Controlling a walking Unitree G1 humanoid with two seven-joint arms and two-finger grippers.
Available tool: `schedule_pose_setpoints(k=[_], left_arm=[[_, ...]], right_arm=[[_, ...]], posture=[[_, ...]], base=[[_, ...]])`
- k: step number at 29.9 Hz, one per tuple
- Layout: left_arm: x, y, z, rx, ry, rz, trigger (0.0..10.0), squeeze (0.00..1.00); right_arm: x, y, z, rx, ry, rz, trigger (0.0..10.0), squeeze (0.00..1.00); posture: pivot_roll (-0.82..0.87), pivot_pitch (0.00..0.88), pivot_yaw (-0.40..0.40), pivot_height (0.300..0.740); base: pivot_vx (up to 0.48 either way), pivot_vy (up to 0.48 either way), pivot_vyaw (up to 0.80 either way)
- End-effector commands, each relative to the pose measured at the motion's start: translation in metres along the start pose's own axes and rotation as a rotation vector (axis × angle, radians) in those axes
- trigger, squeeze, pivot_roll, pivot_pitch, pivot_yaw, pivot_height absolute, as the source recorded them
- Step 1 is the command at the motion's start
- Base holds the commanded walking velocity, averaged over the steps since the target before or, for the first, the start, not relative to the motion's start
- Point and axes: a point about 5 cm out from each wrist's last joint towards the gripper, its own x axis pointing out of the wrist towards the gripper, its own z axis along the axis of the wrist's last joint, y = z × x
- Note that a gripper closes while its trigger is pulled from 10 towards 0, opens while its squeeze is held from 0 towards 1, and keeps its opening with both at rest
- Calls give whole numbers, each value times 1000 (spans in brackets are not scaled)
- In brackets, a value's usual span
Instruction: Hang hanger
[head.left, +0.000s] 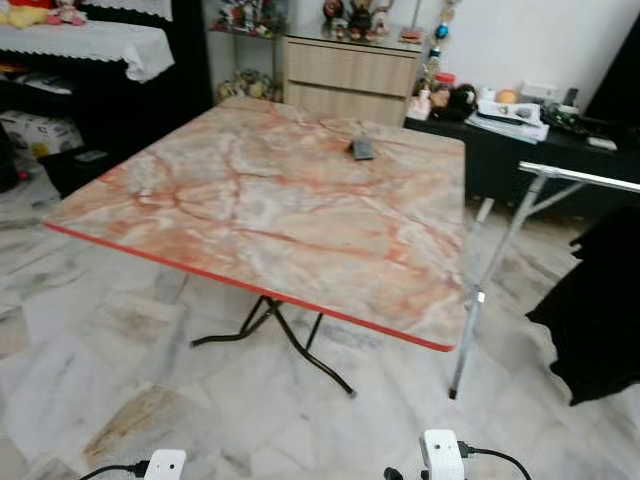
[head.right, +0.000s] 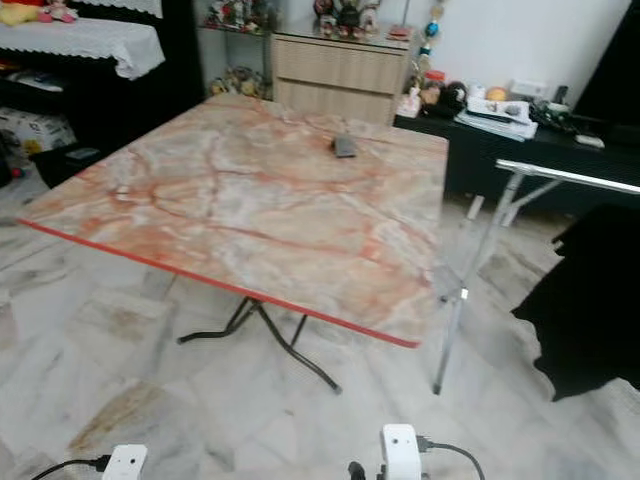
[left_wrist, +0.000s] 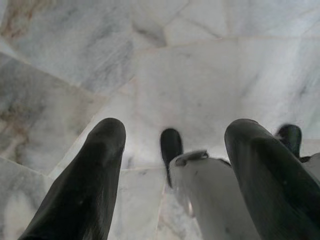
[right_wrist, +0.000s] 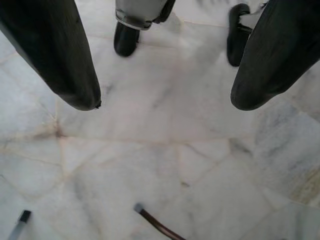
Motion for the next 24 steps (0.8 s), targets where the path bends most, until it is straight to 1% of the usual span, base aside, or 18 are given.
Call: schedule_pose_setpoints(k=[1,12,14,17,24], left_arm=[[-13,6,-63,-1,44,33,10000,0],[-10,-3,-58,-5,36,25,10000,0],[-10,-4,-58,-9,36,26,10000,0],[-11,-2,-61,-17,40,28,10000,0],[-11,-2,-61,-17,40,28,10000,0]], right_arm=[[-5,-21,-4,218,-24,-92,10000,0],[-5,-21,-2,227,-44,-95,10000,0],[-5,-21,-2,225,-43,-93,10000,0],[-5,-22,-1,192,-28,-89,10000,0],[-5,-22,-1,192,-28,-89,10000,0]], posture=[[150,0,-76,740],[148,2,-83,740],[148,2,-83,740],[146,5,-87,740],[146,5,-87,740]], base=[[0,-480,0],[0,-480,0],[0,-480,0],[0,-480,0],[0,-480,0]])
